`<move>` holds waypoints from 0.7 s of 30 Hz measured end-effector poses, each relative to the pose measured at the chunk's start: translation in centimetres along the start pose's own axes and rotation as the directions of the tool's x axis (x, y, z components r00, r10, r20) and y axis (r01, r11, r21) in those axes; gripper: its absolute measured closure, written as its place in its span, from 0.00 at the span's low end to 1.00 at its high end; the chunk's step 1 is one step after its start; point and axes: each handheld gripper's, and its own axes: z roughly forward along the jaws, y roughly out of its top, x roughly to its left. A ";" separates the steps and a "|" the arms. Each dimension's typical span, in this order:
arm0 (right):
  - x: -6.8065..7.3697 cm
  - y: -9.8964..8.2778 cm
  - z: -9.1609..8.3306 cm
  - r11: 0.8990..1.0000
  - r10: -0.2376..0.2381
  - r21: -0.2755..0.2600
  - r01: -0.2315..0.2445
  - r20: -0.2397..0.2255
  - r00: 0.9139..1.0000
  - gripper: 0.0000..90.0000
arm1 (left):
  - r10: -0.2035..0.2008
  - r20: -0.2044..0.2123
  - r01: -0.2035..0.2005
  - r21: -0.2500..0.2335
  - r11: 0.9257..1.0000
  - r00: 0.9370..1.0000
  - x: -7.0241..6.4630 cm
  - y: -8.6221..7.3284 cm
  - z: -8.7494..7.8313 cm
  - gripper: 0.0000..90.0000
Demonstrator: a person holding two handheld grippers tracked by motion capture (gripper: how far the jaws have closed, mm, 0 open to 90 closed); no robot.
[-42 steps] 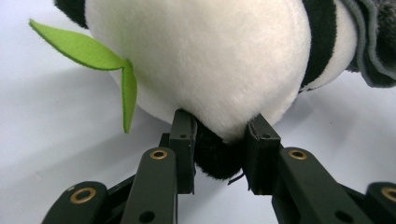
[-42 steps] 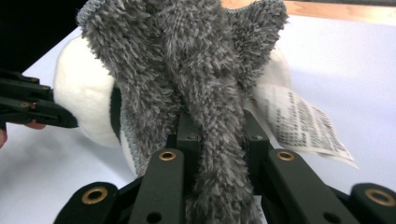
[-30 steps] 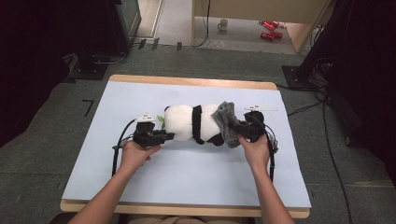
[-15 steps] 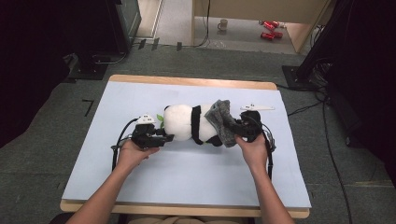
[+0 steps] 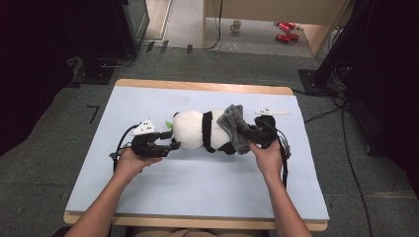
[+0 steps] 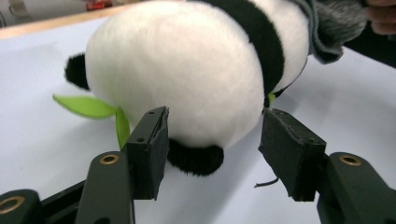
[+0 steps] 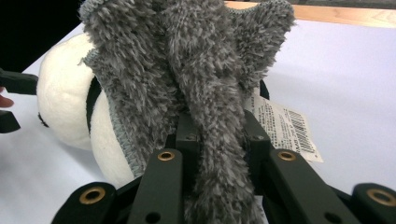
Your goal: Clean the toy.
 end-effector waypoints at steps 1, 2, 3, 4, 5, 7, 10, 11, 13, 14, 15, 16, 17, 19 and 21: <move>0.0 0.0 0.0 1.000 0.000 0.000 0.000 0.000 1.000 0.83 | 0.019 0.017 -0.019 -0.009 1.000 1.000 0.0 0.1 0.1 0.47; -0.1 0.1 0.1 1.000 0.003 0.002 -0.003 0.000 1.000 0.83 | 0.029 0.019 -0.029 -0.003 1.000 0.999 0.0 0.1 0.2 0.47; -0.1 0.1 0.1 1.000 0.003 0.002 -0.003 0.000 1.000 0.83 | 0.027 0.023 -0.027 0.008 1.000 0.999 0.0 0.2 0.4 0.46; -0.1 0.2 0.2 1.000 0.002 0.001 -0.003 0.003 1.000 0.83 | 0.025 0.030 -0.026 0.021 0.999 0.999 0.0 0.2 0.6 0.44; -0.2 0.2 0.3 1.000 0.003 0.000 -0.003 0.002 1.000 0.83 | 0.024 0.031 -0.025 0.036 0.999 0.999 0.1 0.2 0.8 0.41; -0.2 0.5 0.4 1.000 0.000 0.002 0.000 0.003 1.000 0.83 | 0.012 0.032 -0.014 0.062 0.998 0.999 0.3 0.1 1.1 0.36; -0.3 0.7 0.6 1.000 0.001 0.001 -0.001 0.005 1.000 0.83 | 0.023 0.024 -0.025 0.064 0.998 0.999 0.6 0.0 1.6 0.35; -0.3 0.8 0.7 1.000 0.003 0.000 -0.003 0.004 1.000 0.83 | 0.025 0.021 -0.026 0.065 0.998 0.999 0.6 -0.1 1.8 0.34; -0.3 1.2 0.9 1.000 0.005 -0.006 -0.005 0.004 1.000 0.83 | 0.016 0.013 -0.017 0.063 0.998 1.000 0.7 -0.1 2.3 0.30; -0.3 1.2 0.9 1.000 0.005 -0.006 -0.005 0.004 1.000 0.83 | 0.015 0.007 -0.015 0.059 0.998 1.000 0.7 -0.1 2.5 0.30; -0.2 1.4 1.1 1.000 0.003 -0.008 -0.003 0.008 1.000 0.83 | 0.016 -0.004 -0.016 0.057 0.998 1.000 0.7 -0.1 2.7 0.29; -0.2 1.4 1.1 1.000 0.003 -0.008 -0.003 0.008 1.000 0.83 | 0.019 -0.013 -0.018 0.056 0.998 1.000 0.7 -0.1 2.9 0.29; -0.2 1.5 1.1 1.000 0.004 -0.009 -0.004 0.009 1.000 0.83 | 0.018 -0.023 -0.017 0.053 0.998 1.000 0.8 -0.1 3.1 0.29; -0.1 1.7 1.2 1.000 0.007 -0.011 -0.006 0.009 1.000 0.83 | 0.016 -0.051 -0.013 0.054 0.998 0.999 0.8 0.0 3.3 0.35; -0.1 1.8 1.3 1.000 0.006 -0.014 -0.006 0.016 1.000 0.83 | 0.028 -0.064 -0.025 0.049 0.998 0.998 1.0 -0.1 3.5 0.42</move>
